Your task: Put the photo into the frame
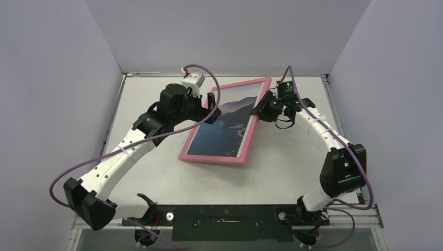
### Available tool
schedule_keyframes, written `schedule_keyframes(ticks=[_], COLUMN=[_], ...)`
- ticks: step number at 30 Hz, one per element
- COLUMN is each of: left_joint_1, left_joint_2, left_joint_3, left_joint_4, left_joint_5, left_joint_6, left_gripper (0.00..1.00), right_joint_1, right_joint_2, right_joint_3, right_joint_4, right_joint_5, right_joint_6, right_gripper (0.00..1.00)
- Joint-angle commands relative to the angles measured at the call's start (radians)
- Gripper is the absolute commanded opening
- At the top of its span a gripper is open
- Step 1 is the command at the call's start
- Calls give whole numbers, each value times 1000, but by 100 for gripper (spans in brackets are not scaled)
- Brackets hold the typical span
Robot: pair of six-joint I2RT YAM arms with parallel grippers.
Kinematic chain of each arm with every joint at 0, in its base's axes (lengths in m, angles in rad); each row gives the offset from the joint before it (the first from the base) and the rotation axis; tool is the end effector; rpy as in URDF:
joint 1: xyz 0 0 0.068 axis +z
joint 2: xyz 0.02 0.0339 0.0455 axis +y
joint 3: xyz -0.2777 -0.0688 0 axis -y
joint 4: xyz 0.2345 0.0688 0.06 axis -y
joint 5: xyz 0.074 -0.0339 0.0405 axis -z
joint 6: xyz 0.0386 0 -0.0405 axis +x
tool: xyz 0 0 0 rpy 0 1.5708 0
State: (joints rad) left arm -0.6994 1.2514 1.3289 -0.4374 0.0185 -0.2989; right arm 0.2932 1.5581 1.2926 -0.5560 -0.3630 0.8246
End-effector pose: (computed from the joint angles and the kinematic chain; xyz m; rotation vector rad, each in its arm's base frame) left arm 0.2041 -0.1726 0.4155 0.4087 1.9495 -0.6761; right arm 0.3153 0.1095 0.3069 0.4895 2.4959 0.9237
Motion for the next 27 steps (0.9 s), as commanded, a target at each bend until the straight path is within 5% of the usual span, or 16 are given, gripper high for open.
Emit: schedule_keyframes(ticks=[1, 13, 27], left_joint_1=[176, 462, 508], left_joint_2=[69, 340, 654], left_joint_3=[-55, -39, 115], left_joint_4=[-59, -188, -97], left_joint_5=[73, 118, 297], left_joint_6=[-170, -131, -48], left_gripper=[91, 88, 81], right_joint_1=[-48, -147, -171], right_joint_2=[-20, 35, 163], right_joint_3=[-78, -192, -227], right_joint_4=[198, 334, 435], right_joint_5=[-110, -252, -291], right_joint_6=[-130, -196, -216], right_gripper=[26, 33, 38])
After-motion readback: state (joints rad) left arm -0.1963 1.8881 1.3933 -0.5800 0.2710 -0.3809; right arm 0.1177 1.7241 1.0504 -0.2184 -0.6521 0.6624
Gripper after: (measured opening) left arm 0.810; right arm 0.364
